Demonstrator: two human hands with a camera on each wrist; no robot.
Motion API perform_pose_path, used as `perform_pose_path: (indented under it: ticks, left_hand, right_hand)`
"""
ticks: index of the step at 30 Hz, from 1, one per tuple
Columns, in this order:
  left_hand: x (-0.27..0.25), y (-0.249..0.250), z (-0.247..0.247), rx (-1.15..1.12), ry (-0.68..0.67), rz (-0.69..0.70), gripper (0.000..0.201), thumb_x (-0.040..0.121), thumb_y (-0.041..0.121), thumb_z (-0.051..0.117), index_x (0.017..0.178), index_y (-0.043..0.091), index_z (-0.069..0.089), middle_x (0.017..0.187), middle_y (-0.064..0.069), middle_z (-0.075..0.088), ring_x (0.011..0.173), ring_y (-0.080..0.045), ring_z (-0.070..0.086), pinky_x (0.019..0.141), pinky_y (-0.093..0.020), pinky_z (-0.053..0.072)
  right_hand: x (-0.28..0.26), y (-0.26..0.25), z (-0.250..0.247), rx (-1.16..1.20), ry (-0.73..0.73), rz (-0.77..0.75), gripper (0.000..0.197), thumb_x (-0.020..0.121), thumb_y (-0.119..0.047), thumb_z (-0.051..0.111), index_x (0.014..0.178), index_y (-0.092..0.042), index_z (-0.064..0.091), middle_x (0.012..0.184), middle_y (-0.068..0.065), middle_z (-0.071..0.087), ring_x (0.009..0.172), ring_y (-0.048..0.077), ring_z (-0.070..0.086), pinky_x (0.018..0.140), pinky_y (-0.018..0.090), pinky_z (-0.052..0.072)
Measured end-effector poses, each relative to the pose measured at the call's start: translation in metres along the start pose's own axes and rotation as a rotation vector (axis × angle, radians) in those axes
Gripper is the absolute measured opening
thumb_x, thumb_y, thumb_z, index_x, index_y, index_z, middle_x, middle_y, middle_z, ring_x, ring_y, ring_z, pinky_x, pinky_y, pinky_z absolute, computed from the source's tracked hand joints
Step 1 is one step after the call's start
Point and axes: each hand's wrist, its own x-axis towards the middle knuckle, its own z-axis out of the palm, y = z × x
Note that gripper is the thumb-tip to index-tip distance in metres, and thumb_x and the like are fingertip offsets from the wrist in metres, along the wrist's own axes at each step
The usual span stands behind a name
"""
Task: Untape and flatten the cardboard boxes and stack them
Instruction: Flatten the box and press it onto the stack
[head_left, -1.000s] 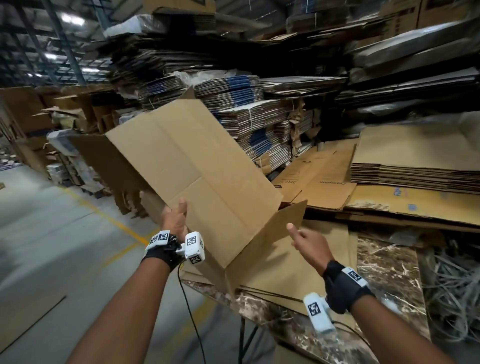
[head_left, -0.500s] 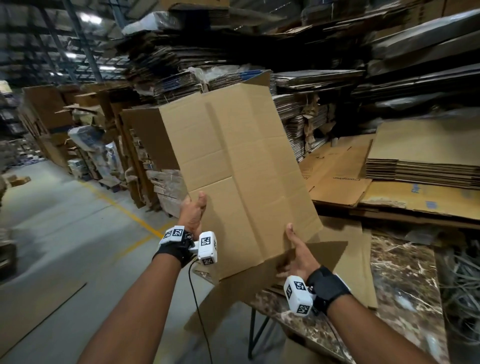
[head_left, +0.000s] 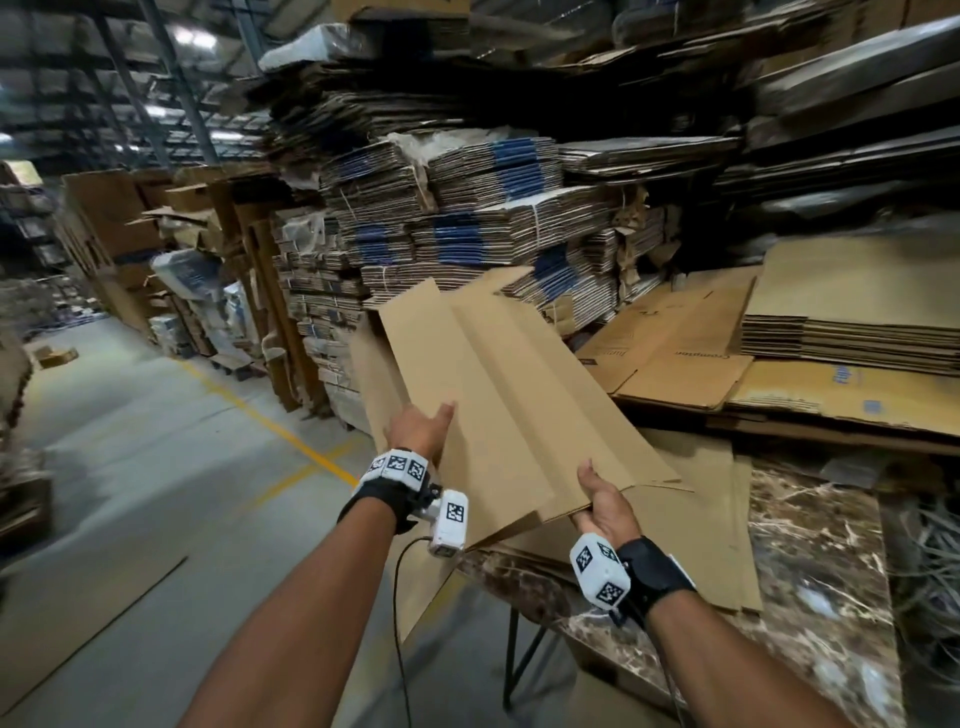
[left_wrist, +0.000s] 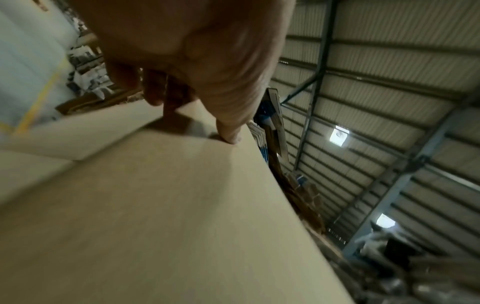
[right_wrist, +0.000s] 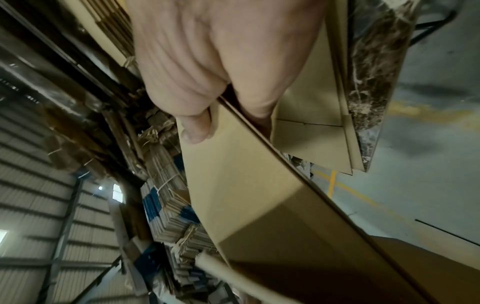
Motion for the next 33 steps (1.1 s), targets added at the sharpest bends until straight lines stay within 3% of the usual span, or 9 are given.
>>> perform_pose_path:
  ticks: [2, 4, 6, 9, 14, 19, 22, 28, 33]
  left_hand:
    - [-0.016, -0.002, 0.009, 0.115, -0.108, 0.078, 0.07, 0.102, 0.059, 0.041, 0.133, -0.002, 0.055, 0.14, -0.024, 0.058, 0.131, -0.04, 0.053, 0.11, -0.043, 0.04]
    - [-0.037, -0.012, 0.016, 0.06, -0.21, 0.146, 0.06, 0.109, 0.044, 0.038, 0.148, 0.0, 0.044, 0.156, -0.019, 0.045, 0.145, -0.034, 0.04, 0.117, -0.036, 0.029]
    - [-0.057, -0.026, 0.019, 0.015, -0.225, 0.24, 0.054, 0.111, 0.037, 0.034, 0.155, 0.005, 0.038, 0.162, -0.013, 0.036, 0.151, -0.026, 0.032, 0.119, -0.029, 0.022]
    - [-0.084, -0.037, 0.022, -0.103, -0.158, 0.345, 0.051, 0.111, 0.031, 0.032, 0.158, 0.01, 0.034, 0.164, -0.009, 0.032, 0.152, -0.022, 0.028, 0.122, -0.029, 0.02]
    - [-0.118, -0.041, 0.011, -0.085, 0.005, 0.493, 0.047, 0.109, 0.027, 0.04, 0.154, 0.015, 0.043, 0.158, -0.004, 0.044, 0.146, -0.02, 0.037, 0.126, -0.038, 0.021]
    - [-0.142, -0.026, -0.017, 0.231, 0.145, 0.716, 0.037, 0.095, 0.026, 0.05, 0.121, 0.013, 0.073, 0.122, -0.009, 0.072, 0.122, -0.027, 0.058, 0.118, -0.048, 0.032]
    - [-0.144, -0.014, -0.025, 0.621, 0.12, 0.803, 0.035, 0.089, 0.032, 0.053, 0.112, 0.017, 0.076, 0.109, -0.007, 0.075, 0.117, -0.025, 0.061, 0.119, -0.045, 0.028]
    - [-0.15, -0.052, -0.013, 0.822, -0.044, 0.628, 0.067, 0.084, 0.061, 0.057, 0.134, 0.017, 0.057, 0.13, -0.008, 0.065, 0.133, -0.03, 0.048, 0.121, -0.049, 0.025]
    - [-0.15, -0.083, -0.014, 0.76, -0.067, 0.541, 0.049, 0.091, 0.02, 0.061, 0.139, 0.015, 0.054, 0.142, -0.011, 0.058, 0.139, -0.032, 0.045, 0.117, -0.044, 0.03]
  right_hand:
    - [-0.001, 0.004, -0.004, -0.046, 0.047, 0.003, 0.054, 0.101, -0.04, 0.06, 0.151, -0.027, 0.043, 0.134, 0.008, 0.06, 0.031, 0.014, 0.051, 0.034, 0.017, 0.039]
    - [0.005, 0.009, -0.008, -0.096, 0.102, 0.001, 0.052, 0.106, -0.037, 0.051, 0.155, -0.027, 0.036, 0.152, 0.017, 0.046, 0.023, 0.009, 0.041, 0.03, 0.013, 0.032]
    - [0.004, 0.011, -0.004, -0.084, 0.109, -0.002, 0.052, 0.107, -0.033, 0.05, 0.155, -0.02, 0.037, 0.156, 0.014, 0.04, 0.038, 0.005, 0.058, 0.04, 0.016, 0.048]
    - [0.005, 0.02, 0.001, -0.186, 0.114, 0.015, 0.049, 0.107, -0.031, 0.049, 0.151, -0.01, 0.043, 0.149, 0.008, 0.047, 0.118, 0.022, 0.063, 0.101, 0.033, 0.051]
    - [-0.001, 0.027, -0.001, -0.397, 0.146, 0.018, 0.043, 0.106, -0.038, 0.05, 0.108, 0.002, 0.064, 0.111, 0.017, 0.065, 0.075, 0.024, 0.062, 0.062, 0.022, 0.05]
    - [-0.017, 0.016, 0.022, -0.11, 0.028, 0.017, 0.039, 0.109, -0.019, 0.042, 0.143, 0.0, 0.046, 0.155, 0.02, 0.042, 0.143, 0.035, 0.042, 0.112, 0.04, 0.039]
    - [-0.024, 0.004, 0.042, 0.123, -0.026, 0.081, 0.025, 0.111, -0.018, 0.037, 0.11, -0.004, 0.058, 0.151, 0.023, 0.046, 0.139, 0.039, 0.044, 0.112, 0.054, 0.037]
    - [-0.027, -0.006, 0.045, 0.093, -0.079, 0.157, 0.028, 0.111, -0.014, 0.034, 0.098, -0.003, 0.056, 0.148, 0.024, 0.049, 0.139, 0.041, 0.044, 0.116, 0.062, 0.03]
    - [-0.023, -0.011, 0.022, 0.069, -0.094, 0.15, 0.025, 0.104, -0.004, 0.038, 0.117, 0.0, 0.058, 0.135, 0.025, 0.059, 0.125, 0.044, 0.056, 0.107, 0.067, 0.039]
